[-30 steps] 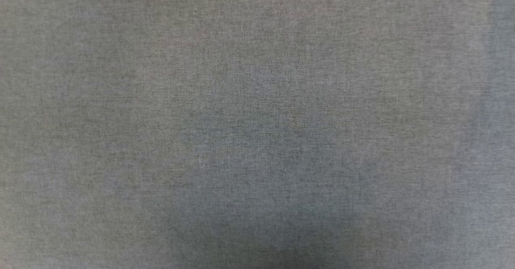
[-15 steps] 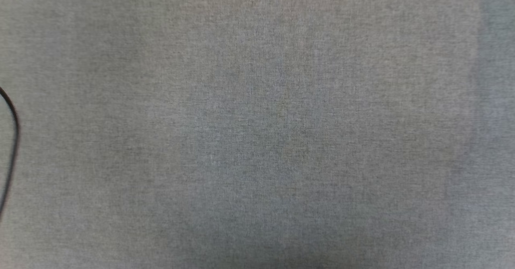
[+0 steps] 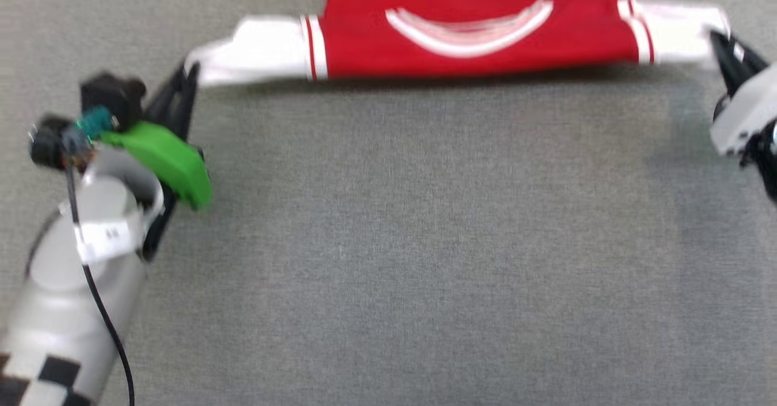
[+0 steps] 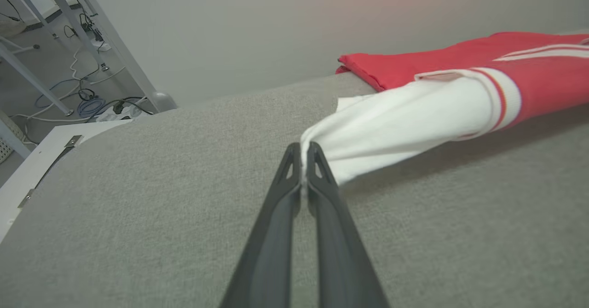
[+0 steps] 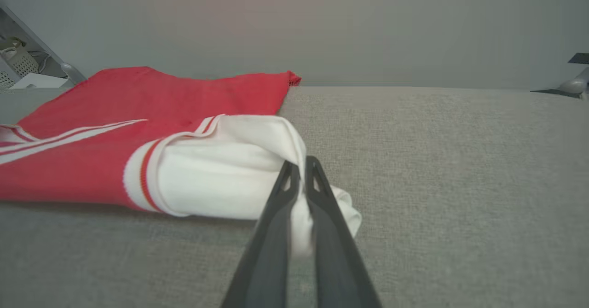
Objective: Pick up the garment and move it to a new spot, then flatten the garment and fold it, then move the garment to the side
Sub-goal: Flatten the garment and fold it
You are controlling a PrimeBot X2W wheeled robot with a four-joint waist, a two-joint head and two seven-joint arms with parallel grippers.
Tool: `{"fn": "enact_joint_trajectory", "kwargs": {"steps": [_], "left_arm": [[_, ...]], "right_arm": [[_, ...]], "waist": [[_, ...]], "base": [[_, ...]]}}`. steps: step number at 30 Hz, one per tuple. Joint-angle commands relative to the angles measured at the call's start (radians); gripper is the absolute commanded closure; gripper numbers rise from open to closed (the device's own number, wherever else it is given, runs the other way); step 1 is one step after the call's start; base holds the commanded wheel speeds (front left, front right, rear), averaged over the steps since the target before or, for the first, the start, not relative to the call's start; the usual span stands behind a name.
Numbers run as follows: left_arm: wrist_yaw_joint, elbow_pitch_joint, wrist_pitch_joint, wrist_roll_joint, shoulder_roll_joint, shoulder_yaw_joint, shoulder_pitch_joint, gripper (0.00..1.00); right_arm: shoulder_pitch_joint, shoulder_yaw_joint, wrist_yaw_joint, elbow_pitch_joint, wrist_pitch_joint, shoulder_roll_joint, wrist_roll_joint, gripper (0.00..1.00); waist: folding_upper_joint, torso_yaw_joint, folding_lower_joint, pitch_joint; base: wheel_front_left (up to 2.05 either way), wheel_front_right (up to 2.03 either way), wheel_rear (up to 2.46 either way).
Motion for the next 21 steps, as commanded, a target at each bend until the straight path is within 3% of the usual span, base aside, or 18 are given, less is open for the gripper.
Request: {"fn": "enact_joint_trajectory", "kwargs": {"steps": [1, 12, 21], "left_arm": [[0.005, -0.013, 0.007, -0.019, 0.001, -0.010, 0.059, 1.00], [0.013, -0.132, 0.109, -0.101, 0.030, -0.065, 0.402, 1.00], [0.046, -0.284, 0.212, -0.166, 0.080, -0.084, 0.624, 1.00]], "right_arm": [[0.054, 0.008, -0.002, -0.017, 0.006, -0.020, 0.031, 1.00], [0.397, 0.086, -0.002, -0.148, 0.057, -0.084, 0.183, 1.00], [0.598, 0.122, -0.002, -0.259, 0.140, -0.140, 0.262, 1.00]], "waist": [[0.0000, 0.017, 0.0001, -0.135], [0.0000, 0.017, 0.0001, -0.283], [0.0000, 0.021, 0.0001, -0.373]], "base": [[0.00, 0.00, 0.00], [0.00, 0.00, 0.00], [0.00, 0.00, 0.00]]}}
